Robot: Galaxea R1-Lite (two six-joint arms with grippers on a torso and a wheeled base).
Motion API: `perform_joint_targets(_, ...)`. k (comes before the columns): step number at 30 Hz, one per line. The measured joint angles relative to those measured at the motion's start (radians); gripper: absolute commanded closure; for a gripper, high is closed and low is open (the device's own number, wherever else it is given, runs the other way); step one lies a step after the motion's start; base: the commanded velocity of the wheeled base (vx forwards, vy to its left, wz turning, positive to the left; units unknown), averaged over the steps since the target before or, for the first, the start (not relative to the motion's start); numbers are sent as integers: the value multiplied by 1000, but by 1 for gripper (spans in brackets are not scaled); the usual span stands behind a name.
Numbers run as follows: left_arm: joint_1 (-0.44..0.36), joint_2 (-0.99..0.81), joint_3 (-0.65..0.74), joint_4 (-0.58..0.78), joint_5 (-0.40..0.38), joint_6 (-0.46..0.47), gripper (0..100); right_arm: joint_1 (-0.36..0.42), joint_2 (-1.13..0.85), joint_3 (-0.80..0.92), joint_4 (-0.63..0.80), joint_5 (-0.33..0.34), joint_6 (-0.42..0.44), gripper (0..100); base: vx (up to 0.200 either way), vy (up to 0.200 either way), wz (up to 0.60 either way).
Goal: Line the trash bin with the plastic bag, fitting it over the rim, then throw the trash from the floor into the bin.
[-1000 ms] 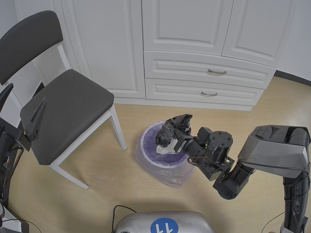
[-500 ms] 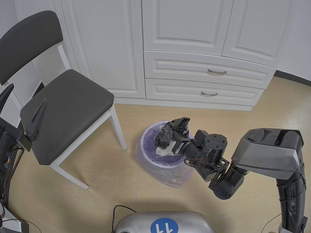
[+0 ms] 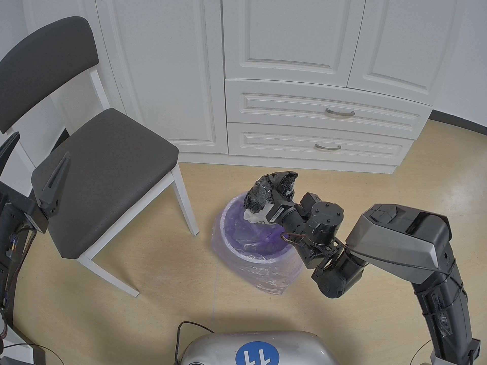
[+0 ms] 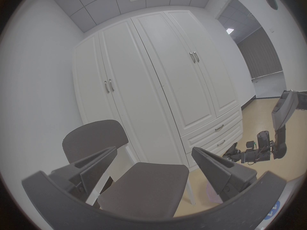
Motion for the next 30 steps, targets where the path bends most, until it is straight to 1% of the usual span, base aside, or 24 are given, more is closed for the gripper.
perform_joint_targets(7, 13, 5, 0, 0, 0, -1, 0, -23, 62, -50, 6, -3, 0, 100, 0, 0, 0)
perform_joint_targets(20, 15, 6, 3, 0, -1, 0, 0, -21, 157, -71, 12, 10, -1, 100, 0, 0, 0)
perform_joint_targets(30, 15, 11, 6, 0, -1, 1, 0, -20, 188, -162, 129, 14, 2, 100, 0, 0, 0)
